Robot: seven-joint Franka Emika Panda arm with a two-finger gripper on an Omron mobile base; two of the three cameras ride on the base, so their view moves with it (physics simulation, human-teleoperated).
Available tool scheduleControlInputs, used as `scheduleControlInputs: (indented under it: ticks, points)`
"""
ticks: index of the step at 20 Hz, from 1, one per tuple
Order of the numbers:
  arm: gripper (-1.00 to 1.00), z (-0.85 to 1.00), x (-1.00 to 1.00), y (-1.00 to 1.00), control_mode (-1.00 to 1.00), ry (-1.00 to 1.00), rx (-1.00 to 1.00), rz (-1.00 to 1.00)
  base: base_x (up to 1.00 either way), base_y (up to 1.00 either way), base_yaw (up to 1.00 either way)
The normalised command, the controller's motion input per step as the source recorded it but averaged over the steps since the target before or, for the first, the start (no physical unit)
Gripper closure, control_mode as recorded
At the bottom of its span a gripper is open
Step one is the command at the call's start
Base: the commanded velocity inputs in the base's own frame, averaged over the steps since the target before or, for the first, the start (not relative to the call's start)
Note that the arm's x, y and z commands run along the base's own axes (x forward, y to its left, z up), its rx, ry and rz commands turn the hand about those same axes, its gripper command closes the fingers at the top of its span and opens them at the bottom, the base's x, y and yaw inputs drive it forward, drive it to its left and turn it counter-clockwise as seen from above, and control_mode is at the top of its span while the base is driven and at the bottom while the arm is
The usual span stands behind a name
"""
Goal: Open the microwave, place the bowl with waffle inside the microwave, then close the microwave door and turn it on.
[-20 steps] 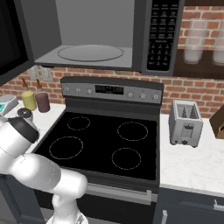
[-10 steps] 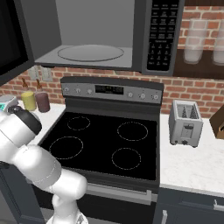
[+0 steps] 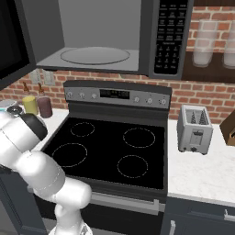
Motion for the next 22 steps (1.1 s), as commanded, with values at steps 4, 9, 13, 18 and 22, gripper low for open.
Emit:
scheduleControlInputs:
  ticks: [4, 9, 13, 18, 22]
  points:
    - [1.0, 0.0, -0.22, -0.99, -1.0, 0.0, 0.14, -0.19, 0.0, 0.0, 0.0]
    - [1.0, 0.02, -0.31, -1.0, -1.0, -0.01, 0.19, -0.21, 0.0, 0.0, 0.0]
    - [1.0, 0.24, -0.23, -1.0, -1.0, -0.03, 0.06, -0.2, 0.0, 0.0, 0.0]
    - [1.0, 0.58, -0.19, -0.99, -1.0, 0.06, 0.0, -0.22, 0.0, 0.0, 0.0]
    - [1.0, 0.71, -0.19, -1.0, -1.0, 0.11, -0.02, -0.24, 0.0, 0.0, 0.0]
